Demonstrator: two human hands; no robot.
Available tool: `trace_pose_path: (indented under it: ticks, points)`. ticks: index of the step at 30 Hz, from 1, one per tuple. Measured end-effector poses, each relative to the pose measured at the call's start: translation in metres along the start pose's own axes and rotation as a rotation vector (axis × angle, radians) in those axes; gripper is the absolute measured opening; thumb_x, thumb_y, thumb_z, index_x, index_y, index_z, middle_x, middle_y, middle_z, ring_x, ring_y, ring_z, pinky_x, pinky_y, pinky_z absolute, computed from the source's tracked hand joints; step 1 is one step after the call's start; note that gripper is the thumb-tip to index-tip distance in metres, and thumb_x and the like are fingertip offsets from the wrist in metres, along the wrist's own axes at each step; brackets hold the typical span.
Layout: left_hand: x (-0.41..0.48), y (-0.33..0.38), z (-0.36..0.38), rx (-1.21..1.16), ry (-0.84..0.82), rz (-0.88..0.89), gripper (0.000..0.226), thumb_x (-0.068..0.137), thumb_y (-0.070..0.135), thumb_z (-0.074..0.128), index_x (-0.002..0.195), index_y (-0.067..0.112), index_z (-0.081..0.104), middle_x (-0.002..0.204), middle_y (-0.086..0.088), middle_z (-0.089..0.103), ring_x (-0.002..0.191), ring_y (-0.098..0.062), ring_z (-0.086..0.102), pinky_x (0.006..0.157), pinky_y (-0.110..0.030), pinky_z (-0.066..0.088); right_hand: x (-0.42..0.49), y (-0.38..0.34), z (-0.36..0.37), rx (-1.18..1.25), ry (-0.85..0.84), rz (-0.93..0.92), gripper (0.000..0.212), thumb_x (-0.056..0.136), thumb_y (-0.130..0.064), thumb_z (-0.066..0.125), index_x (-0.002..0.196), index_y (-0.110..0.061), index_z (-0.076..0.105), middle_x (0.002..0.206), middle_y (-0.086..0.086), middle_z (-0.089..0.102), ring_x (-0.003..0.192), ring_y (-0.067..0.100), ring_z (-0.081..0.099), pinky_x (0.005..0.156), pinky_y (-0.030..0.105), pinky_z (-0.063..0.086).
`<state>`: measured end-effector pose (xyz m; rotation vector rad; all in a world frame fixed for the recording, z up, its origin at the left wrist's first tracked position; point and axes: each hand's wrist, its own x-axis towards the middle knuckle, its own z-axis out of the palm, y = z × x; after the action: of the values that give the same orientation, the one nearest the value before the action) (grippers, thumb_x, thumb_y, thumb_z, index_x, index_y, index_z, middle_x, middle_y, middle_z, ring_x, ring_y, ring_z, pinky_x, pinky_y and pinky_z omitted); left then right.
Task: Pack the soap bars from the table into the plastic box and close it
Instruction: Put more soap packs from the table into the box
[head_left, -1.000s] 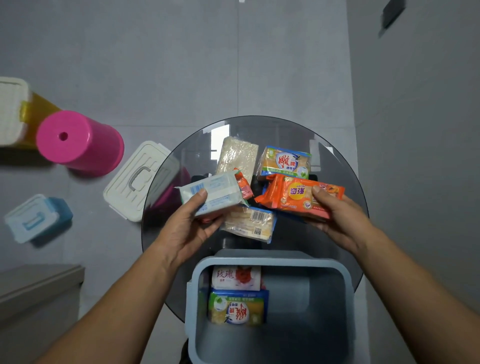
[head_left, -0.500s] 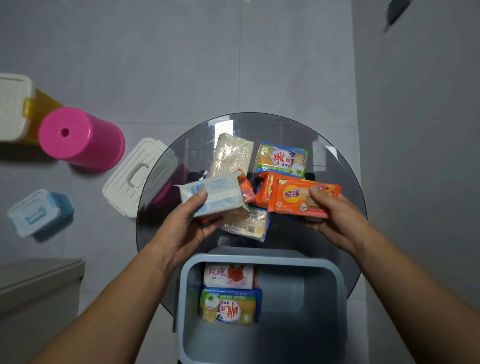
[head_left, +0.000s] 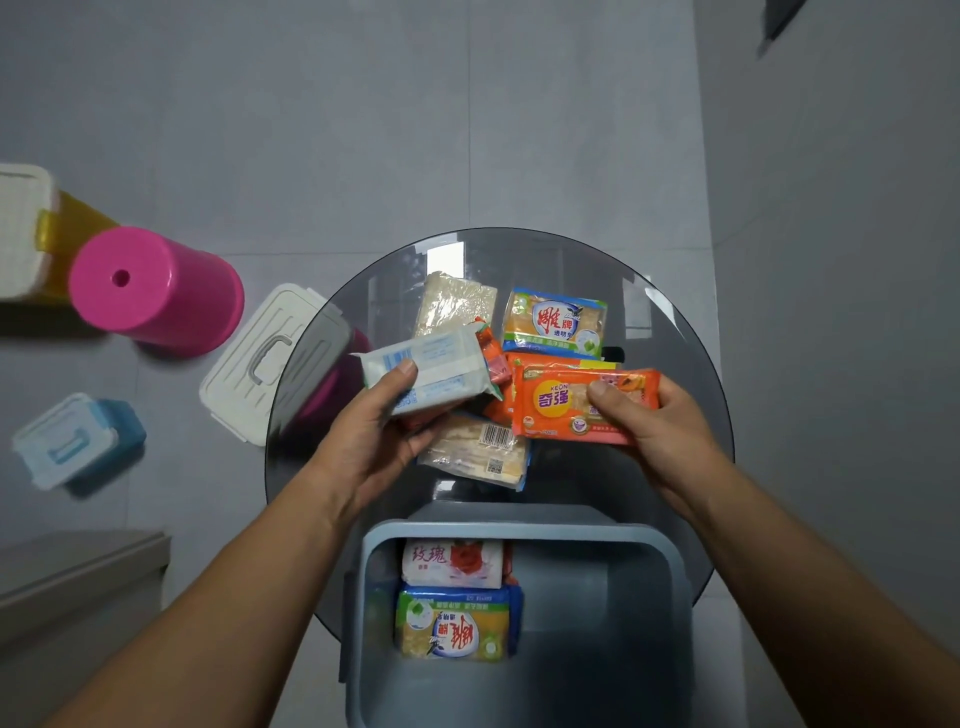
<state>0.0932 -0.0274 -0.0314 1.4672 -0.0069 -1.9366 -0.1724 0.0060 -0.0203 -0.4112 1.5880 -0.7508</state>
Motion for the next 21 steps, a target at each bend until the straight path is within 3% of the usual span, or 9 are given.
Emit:
trace_pose_path:
  ticks: [4, 8, 14, 21]
  points:
    - [0.001, -0.001, -0.005, -0.028, 0.010, 0.006, 0.051, 0.082, 0.026, 0.069, 0.129, 0.009, 0.062, 0.123, -0.017, 0.071, 0.115, -0.029, 0.069, 0.089, -0.043, 0.061, -0.003, -0.002, 0.004, -0.060, -0.031, -0.051, 0.048, 0.062, -0.041, 0.080, 0.102, -0.019, 0.064, 0.097, 0.001, 0.079, 0.088, 0.017, 0.078, 0.079, 0.036, 0.060]
    - [0.003, -0.002, -0.008, -0.025, 0.014, 0.001, 0.058, 0.082, 0.026, 0.070, 0.136, 0.007, 0.058, 0.131, -0.019, 0.067, 0.123, -0.031, 0.065, 0.095, -0.045, 0.058, 0.003, 0.000, 0.005, 0.027, -0.045, -0.009, 0.047, 0.064, -0.035, 0.081, 0.105, -0.018, 0.063, 0.101, 0.006, 0.079, 0.092, 0.022, 0.077, 0.084, 0.042, 0.060]
    - [0.005, -0.001, -0.009, -0.012, 0.013, 0.000, 0.053, 0.082, 0.027, 0.070, 0.131, 0.009, 0.062, 0.126, -0.017, 0.070, 0.120, -0.029, 0.067, 0.095, -0.044, 0.058, 0.009, 0.002, 0.006, 0.161, -0.068, 0.063, 0.043, 0.070, -0.026, 0.078, 0.108, -0.015, 0.062, 0.107, 0.012, 0.077, 0.096, 0.026, 0.076, 0.082, 0.041, 0.061]
    - [0.001, -0.002, -0.014, -0.010, 0.013, -0.002, 0.048, 0.080, 0.028, 0.070, 0.124, 0.012, 0.064, 0.116, -0.013, 0.075, 0.112, -0.027, 0.071, 0.086, -0.041, 0.062, 0.007, 0.003, 0.009, 0.201, -0.104, 0.048, 0.042, 0.068, -0.024, 0.077, 0.106, -0.015, 0.061, 0.094, 0.005, 0.079, 0.089, 0.023, 0.078, 0.072, 0.034, 0.063]
